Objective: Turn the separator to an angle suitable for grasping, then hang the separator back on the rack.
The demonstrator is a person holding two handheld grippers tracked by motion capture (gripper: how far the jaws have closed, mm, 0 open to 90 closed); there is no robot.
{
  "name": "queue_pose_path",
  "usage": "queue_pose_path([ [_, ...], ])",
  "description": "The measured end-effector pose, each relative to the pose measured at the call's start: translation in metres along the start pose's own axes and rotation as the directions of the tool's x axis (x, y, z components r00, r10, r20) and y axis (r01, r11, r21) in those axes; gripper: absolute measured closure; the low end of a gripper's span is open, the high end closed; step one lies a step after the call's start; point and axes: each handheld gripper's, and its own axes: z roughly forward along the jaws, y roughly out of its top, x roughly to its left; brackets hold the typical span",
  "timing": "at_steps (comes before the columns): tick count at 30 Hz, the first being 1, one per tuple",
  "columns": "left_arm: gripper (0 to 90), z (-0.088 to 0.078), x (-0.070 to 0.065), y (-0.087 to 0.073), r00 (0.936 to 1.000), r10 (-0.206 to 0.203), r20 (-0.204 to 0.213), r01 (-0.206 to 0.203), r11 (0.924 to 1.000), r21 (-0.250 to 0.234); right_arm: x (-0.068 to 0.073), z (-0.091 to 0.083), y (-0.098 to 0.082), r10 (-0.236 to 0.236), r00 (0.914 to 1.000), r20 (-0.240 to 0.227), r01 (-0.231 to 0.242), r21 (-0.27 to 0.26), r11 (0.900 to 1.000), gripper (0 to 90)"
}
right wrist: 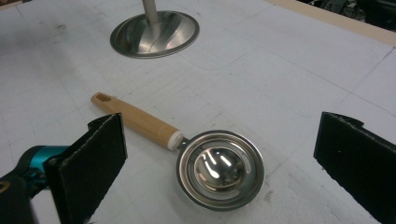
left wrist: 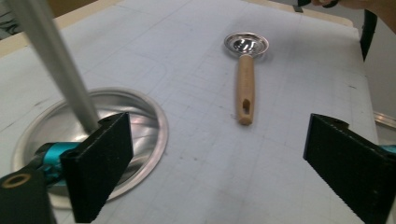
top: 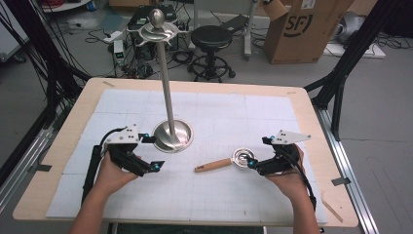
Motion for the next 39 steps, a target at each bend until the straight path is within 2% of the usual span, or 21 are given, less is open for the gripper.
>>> queue_pose_path([
  [2,5.9,-0.008,0.003,-0.001,0.9999,-0.007,-0.013,0.006,0.9997,-0.025,0.001,0.002,0.001,0.001,1.0,-0.005,-0.001,0.006,1.0,1.5],
  [4,1.6,-0.015,0.006,-0.002,0.9988,-0.012,-0.048,0.009,0.9982,-0.06,0.002,0.004,0.001,0.0,1.0,-0.01,0.0,0.011,1.0,1.5],
  [7,1.6,-0.024,0.008,-0.002,0.999,-0.019,-0.04,0.015,0.9948,-0.101,0.003,0.006,0.001,-0.002,0.9999,-0.016,0.002,0.019,1.0,1.5],
  [12,1.6,-0.024,0.009,-0.002,0.9987,-0.016,-0.049,0.011,0.9955,-0.095,0.002,0.008,0.001,-0.01,0.9998,-0.019,0.011,0.023,1.0,1.5],
  [16,1.6,-0.022,0.008,-0.001,0.9967,0.015,-0.079,-0.023,0.995,-0.097,0.003,0.009,0.0,-0.011,0.9998,-0.018,0.011,0.034,0.999,1.5],
  [17,1.6,-0.022,0.008,-0.001,0.997,0.017,-0.076,-0.025,0.9947,-0.099,0.003,0.009,0.0,-0.019,0.9997,-0.018,0.019,0.035,0.999,1.5],
  [22,1.6,-0.022,0.009,-0.002,0.9978,0.012,-0.065,-0.018,0.9945,-0.103,0.006,0.011,0.003,-0.031,0.9991,-0.028,0.032,0.043,0.999,1.5],
  [28,1.6,-0.022,0.011,-0.002,0.9981,-0.005,-0.062,-0.002,0.9937,-0.112,0.009,0.016,0.01,-0.069,0.9966,-0.046,0.072,0.068,0.995,1.5],
  [30,1.6,-0.02,0.011,-0.002,0.9981,-0.003,-0.062,-0.003,0.995,-0.1,0.009,0.016,0.012,-0.078,0.9954,-0.057,0.082,0.071,0.994,1.5],
  [39,1.6,-0.017,0.01,0.0,0.9979,-0.003,-0.064,-0.003,0.995,-0.1,0.008,0.028,0.025,-0.131,0.9845,-0.117,0.15,0.172,0.974,5.1],
])
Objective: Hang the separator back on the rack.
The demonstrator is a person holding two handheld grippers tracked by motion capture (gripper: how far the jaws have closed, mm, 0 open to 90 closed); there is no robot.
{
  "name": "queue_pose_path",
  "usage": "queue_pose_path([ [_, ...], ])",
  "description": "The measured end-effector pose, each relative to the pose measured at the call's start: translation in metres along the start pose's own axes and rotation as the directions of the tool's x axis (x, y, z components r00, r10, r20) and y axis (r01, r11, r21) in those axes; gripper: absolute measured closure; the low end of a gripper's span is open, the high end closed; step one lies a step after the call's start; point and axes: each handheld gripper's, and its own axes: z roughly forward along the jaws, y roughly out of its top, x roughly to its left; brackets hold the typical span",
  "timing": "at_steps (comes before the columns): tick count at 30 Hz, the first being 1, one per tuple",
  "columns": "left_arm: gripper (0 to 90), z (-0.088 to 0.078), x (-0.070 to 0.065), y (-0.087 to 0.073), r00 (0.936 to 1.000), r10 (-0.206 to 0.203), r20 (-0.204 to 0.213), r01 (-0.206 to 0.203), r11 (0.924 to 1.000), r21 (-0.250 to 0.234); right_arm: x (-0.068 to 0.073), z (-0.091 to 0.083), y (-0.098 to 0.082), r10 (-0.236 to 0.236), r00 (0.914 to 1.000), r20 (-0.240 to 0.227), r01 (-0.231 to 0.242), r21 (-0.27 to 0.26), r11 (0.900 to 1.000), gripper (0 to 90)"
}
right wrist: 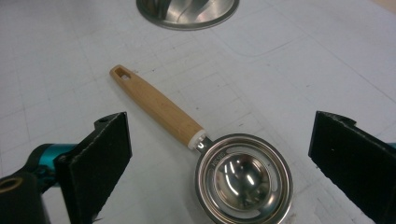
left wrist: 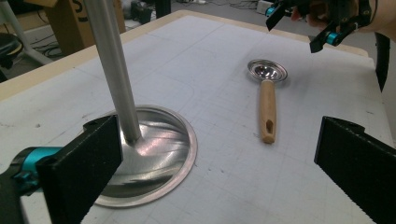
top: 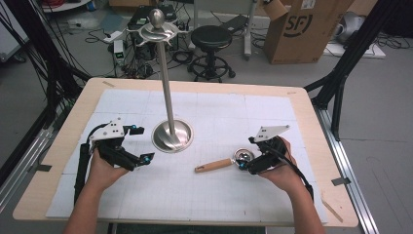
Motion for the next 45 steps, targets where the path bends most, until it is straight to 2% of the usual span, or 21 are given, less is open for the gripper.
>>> queue_pose_path([
  [4,1.6,0.0,0.0,0.0,1.0,0.0,0.001,0.0,1.0,-0.001,0.002,0.009,0.007,-0.029,0.9995,-0.013,0.03,0.038,0.999,8.6],
  [6,1.6,0.0,0.0,0.0,1.0,0.001,0.0,-0.001,1.0,-0.002,0.003,0.013,0.011,-0.045,0.9986,-0.028,0.046,0.062,0.997,14.7],
  [11,1.6,-0.001,-0.001,0.0,1.0,-0.001,0.0,0.001,1.0,-0.005,0.003,0.028,0.019,-0.08,0.9943,-0.07,0.089,0.124,0.988,16.9],
  [13,1.6,0.0,-0.001,0.0,1.0,0.002,-0.003,-0.002,1.0,-0.001,0.004,0.036,0.022,-0.101,0.9913,-0.084,0.114,0.171,0.979,19.5],
  [14,1.6,0.0,-0.001,0.0,1.0,0.002,-0.002,-0.002,1.0,0.0,0.004,0.039,0.024,-0.116,0.9899,-0.082,0.13,0.204,0.97,21.8],
  [17,1.6,0.001,-0.001,0.0,1.0,0.004,-0.006,-0.004,1.0,0.003,0.007,0.047,0.028,-0.155,0.9846,-0.081,0.171,0.26,0.95,25.2],
  [19,1.6,0.001,-0.001,0.0,1.0,0.006,-0.007,-0.006,1.0,0.004,0.009,0.05,0.03,-0.174,0.9806,-0.09,0.192,0.266,0.945,29.8],
  [23,1.6,0.0,-0.001,0.0,1.0,0.006,-0.007,-0.006,1.0,0.005,0.01,0.056,0.031,-0.177,0.9782,-0.108,0.201,0.285,0.937,32.6],
  [26,1.6,0.001,-0.002,0.0,0.9999,0.01,-0.009,-0.01,0.9999,0.005,0.009,0.061,0.03,-0.171,0.974,-0.149,0.21,0.305,0.929,36.3],
  [32,1.6,0.0,-0.003,0.002,0.9999,0.013,-0.009,-0.013,0.9999,0.001,0.008,0.069,0.03,-0.177,0.9687,-0.174,0.23,0.366,0.902,43.3],
  [35,1.6,-0.001,-0.003,0.001,0.9998,0.013,-0.015,-0.013,0.9999,0.002,0.008,0.075,0.028,-0.193,0.9658,-0.173,0.248,0.403,0.881,45.8],
  [40,1.6,0.0,-0.003,0.001,0.9998,0.014,-0.011,-0.014,0.9999,0.004,0.009,0.079,0.028,-0.198,0.9646,-0.175,0.255,0.425,0.869,53.3],
  [43,1.6,0.0,-0.004,0.001,0.9998,0.015,-0.011,-0.015,0.9999,0.006,0.008,0.08,0.028,-0.184,0.9662,-0.18,0.246,0.429,0.869,54.4],
  [45,1.6,0.0,-0.004,0.001,0.9998,0.015,-0.013,-0.015,0.9999,0.008,0.01,0.081,0.03,-0.185,0.967,-0.175,0.245,0.445,0.861,54.9],
])
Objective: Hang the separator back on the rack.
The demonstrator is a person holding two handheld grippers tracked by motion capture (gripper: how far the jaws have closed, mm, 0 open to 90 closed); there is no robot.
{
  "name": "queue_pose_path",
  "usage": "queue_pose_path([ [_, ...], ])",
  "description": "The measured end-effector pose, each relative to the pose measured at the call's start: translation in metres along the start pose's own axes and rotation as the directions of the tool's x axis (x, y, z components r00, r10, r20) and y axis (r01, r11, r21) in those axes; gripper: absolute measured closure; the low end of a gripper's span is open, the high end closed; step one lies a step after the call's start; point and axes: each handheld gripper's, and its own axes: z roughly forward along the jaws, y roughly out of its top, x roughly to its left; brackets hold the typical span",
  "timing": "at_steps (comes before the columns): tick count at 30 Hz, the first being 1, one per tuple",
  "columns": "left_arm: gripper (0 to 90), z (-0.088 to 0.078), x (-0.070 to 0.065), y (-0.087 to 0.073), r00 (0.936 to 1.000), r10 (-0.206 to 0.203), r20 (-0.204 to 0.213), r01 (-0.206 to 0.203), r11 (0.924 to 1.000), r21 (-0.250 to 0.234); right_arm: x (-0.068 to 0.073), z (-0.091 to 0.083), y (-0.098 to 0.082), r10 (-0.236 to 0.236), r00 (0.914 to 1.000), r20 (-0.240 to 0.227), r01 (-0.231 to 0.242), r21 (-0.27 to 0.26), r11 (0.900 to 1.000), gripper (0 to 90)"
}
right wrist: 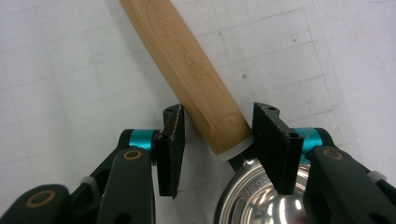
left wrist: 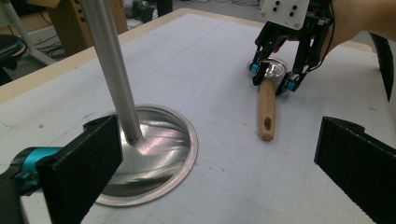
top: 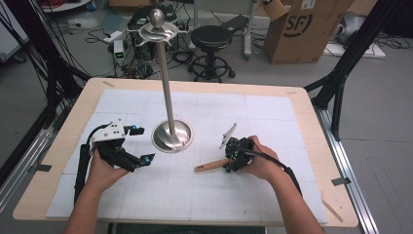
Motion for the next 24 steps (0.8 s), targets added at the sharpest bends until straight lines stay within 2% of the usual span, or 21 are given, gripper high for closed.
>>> queue_pose_path([
  [6,1.6,-0.002,0.0,0.0,1.0,-0.003,0.0,0.003,1.0,-0.009,0.005,0.0,0.008,-0.022,0.9996,0.016,0.021,0.063,0.998,60.4],
  [19,1.6,-0.003,0.001,0.001,1.0,-0.002,0.002,0.002,0.9999,-0.017,0.008,-0.001,0.015,-0.03,0.9995,0.01,0.029,0.1,0.995,67.0],
  [24,1.6,-0.002,0.0,0.001,1.0,-0.003,0.001,0.003,0.9999,-0.015,0.009,0.0,0.017,-0.035,0.9992,0.019,0.032,0.113,0.993,66.4],
])
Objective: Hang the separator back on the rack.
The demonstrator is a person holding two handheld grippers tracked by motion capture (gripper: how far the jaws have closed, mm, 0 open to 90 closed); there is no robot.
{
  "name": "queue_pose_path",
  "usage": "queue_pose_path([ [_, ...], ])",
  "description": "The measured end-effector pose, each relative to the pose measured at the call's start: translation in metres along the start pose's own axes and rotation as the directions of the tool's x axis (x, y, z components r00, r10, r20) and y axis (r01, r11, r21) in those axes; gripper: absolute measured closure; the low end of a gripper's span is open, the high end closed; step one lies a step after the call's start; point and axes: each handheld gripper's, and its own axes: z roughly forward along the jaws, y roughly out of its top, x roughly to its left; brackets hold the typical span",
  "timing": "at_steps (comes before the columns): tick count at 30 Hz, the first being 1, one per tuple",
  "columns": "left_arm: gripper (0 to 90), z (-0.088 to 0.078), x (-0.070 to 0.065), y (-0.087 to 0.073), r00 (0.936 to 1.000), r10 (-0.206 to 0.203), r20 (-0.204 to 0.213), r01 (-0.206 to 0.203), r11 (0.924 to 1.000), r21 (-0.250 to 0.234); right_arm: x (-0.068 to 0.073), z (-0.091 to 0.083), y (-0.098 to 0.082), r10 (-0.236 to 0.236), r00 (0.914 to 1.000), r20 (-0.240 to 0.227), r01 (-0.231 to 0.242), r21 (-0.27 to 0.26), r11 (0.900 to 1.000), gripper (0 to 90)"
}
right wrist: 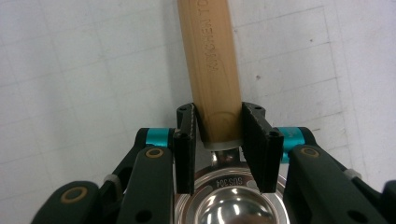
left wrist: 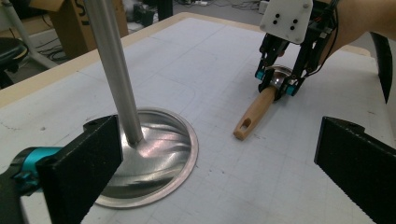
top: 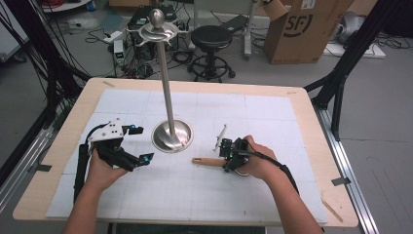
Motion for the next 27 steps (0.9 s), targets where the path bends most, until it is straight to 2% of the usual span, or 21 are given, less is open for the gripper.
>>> queue_pose_path([
  [6,1.7,0.0008,0.0,-0.0001,1.0,0.001,0.002,-0.001,1.0,0.004,0.0022,0.0011,0.0054,-0.008,0.9997,0.023,0.007,0.05,0.999,65.9],
  [10,1.6,0.0008,0.0,-0.0001,1.0,0.003,0.003,-0.003,1.0,0.005,0.0023,0.0015,0.0073,-0.006,0.9998,0.018,0.005,0.068,0.998,66.5],
  [26,1.7,0.0014,0.0001,-0.0005,1.0,0.004,0.0,-0.004,0.9999,0.009,0.0021,-0.0001,0.0042,0.009,0.9998,0.02,-0.01,0.047,0.999,69.3],
  [27,1.6,0.0011,0.0002,-0.0006,1.0,0.003,-0.002,-0.003,1.0,0.009,0.0017,-0.0008,0.0038,0.011,0.9997,0.024,-0.012,0.032,0.999,69.3],
])
